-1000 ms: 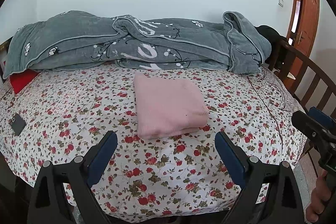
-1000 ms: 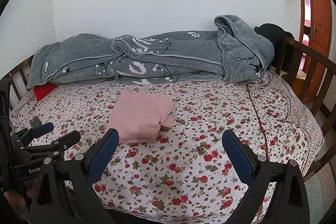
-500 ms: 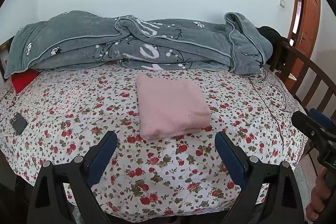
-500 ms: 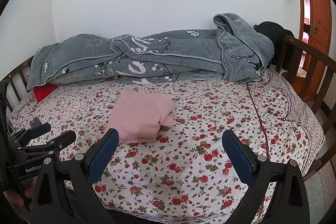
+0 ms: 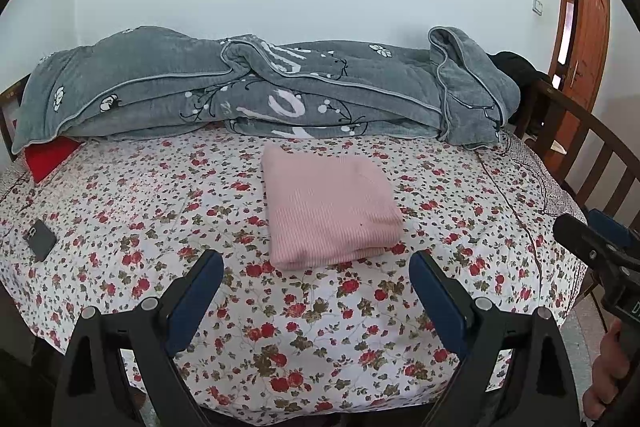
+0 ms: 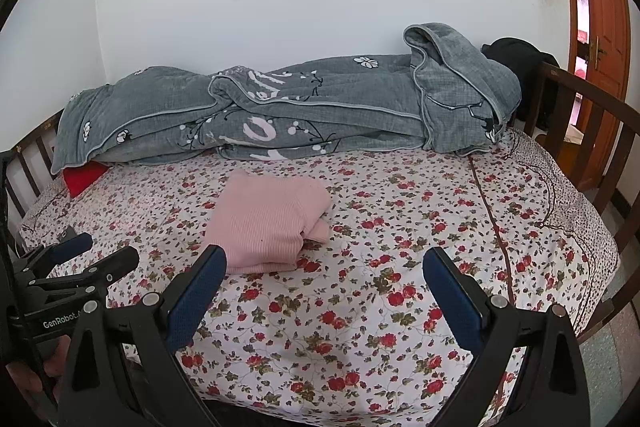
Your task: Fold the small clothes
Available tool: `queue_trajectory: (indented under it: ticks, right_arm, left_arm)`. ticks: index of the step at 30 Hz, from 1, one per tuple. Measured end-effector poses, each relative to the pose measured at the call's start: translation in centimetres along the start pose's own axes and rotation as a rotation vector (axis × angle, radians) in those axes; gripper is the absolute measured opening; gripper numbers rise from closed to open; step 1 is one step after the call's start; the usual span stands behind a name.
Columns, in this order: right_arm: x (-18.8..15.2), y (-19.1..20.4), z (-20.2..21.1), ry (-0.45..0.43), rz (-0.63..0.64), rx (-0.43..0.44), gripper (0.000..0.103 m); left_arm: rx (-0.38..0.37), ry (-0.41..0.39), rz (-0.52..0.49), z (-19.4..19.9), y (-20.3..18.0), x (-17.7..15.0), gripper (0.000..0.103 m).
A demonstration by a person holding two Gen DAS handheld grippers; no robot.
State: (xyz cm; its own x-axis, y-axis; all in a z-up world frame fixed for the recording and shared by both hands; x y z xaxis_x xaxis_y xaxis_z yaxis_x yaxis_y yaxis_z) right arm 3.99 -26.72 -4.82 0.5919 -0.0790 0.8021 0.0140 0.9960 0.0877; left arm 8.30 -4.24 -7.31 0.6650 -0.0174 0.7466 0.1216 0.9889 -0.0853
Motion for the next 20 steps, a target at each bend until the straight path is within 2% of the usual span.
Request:
queue_trajectory:
  ticks: [20]
  right_arm:
    - [-0.24, 0.29, 0.35, -0.001, -0.008, -0.001, 0.097]
  left_arm:
    - [0.018, -0.008, 0.003, 0.73, 0.22, 0.22, 0.095]
Point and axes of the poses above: each gripper's, at about its wrist camera, not at the fingertips, and z roughly against the way its jaws point, y to its left, x to its top, the point moved 4 cm from there along -z, roughly the way its jaws point
